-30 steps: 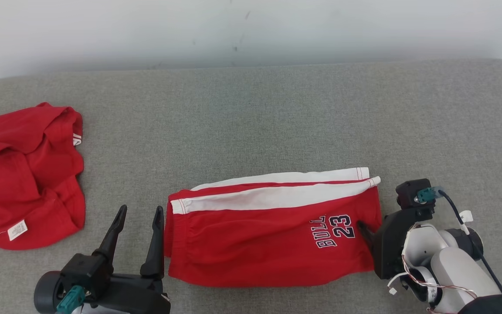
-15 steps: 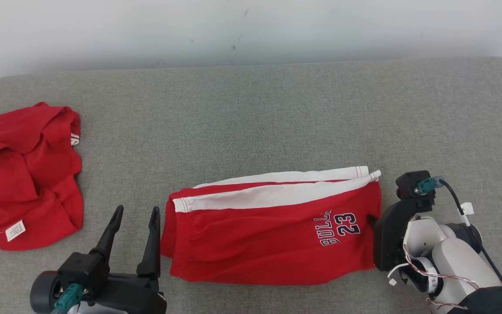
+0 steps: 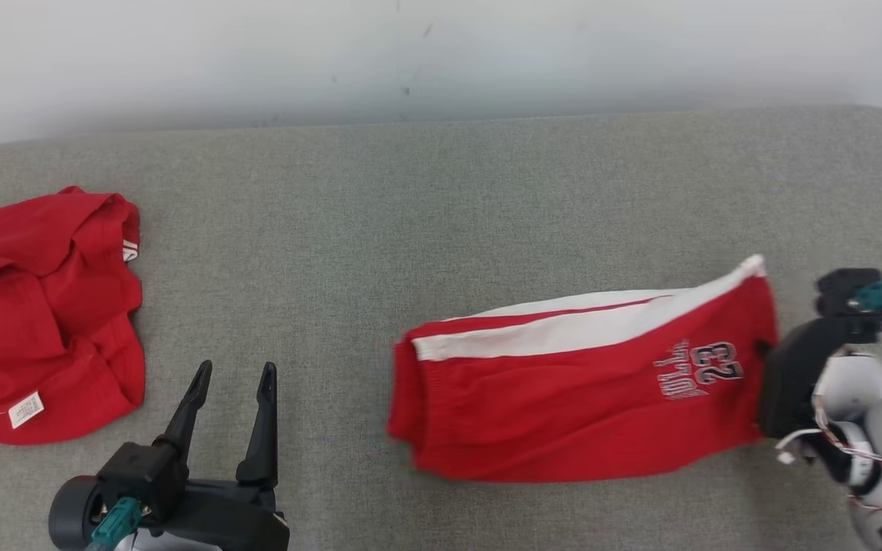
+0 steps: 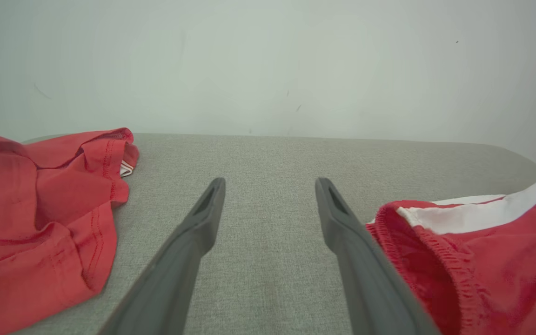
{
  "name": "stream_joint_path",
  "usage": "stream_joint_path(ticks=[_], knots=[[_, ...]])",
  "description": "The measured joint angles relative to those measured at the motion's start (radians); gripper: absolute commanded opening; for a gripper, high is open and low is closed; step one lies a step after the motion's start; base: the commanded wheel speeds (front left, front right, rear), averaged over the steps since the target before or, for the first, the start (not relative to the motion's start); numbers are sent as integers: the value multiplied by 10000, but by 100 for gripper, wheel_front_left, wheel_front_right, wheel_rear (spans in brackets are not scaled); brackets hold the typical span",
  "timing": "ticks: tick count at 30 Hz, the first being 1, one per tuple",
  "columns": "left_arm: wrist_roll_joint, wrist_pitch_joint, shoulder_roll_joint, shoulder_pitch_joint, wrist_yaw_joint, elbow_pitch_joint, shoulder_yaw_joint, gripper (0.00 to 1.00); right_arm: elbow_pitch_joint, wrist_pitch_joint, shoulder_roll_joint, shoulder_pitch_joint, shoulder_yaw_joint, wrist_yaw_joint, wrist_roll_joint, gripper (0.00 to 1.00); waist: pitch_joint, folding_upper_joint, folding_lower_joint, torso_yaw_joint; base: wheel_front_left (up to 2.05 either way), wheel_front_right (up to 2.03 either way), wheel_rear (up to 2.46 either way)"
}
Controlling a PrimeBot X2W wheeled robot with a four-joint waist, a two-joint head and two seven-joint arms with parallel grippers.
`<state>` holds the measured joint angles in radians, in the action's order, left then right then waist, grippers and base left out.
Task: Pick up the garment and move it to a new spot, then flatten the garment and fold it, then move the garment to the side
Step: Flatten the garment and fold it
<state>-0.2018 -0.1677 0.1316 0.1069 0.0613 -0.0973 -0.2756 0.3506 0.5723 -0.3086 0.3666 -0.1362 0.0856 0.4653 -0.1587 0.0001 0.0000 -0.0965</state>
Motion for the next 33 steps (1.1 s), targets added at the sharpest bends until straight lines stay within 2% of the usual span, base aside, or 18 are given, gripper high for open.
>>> stream_joint_path(ticks=[5, 8, 13, 14, 19, 23, 33], knots=[[-2, 4, 19, -6, 2, -6, -10, 100, -29, 27, -899, -325, 385, 213, -594, 0, 52, 0, 0, 28, 0, 0, 0], [0, 12, 38, -7, 2, -8, -12, 100, -295, 100, -928, -350, 460, 217, -610, 0, 71, 0, 0, 52, 0, 0, 0], [0, 15, 48, -9, 2, -21, -12, 100, -832, 169, -412, -343, 73, 213, -562, 0, 103, 0, 0, 85, 0, 0, 0], [-2, 21, 54, -11, 2, -46, -17, 100, -1039, 257, -67, -353, -259, 182, -512, 0, 145, 0, 0, 104, 0, 0, 0], [0, 96, 50, -12, 0, -61, -104, 100, -1484, 483, 280, -351, -1200, -182, -600, 0, 228, 0, 0, 102, 0, 0, 0], [-2, 107, 52, -13, -2, -61, -132, 100, -1680, 709, 813, -157, -1912, -426, -644, 0, 251, 0, 0, 80, 0, 0, 0], [-2, 221, -23, -4, -104, -94, -351, 100, -1918, 1076, 1881, 624, -3041, -786, -706, 0, 270, 0, 0, -219, 0, 0, 0]])
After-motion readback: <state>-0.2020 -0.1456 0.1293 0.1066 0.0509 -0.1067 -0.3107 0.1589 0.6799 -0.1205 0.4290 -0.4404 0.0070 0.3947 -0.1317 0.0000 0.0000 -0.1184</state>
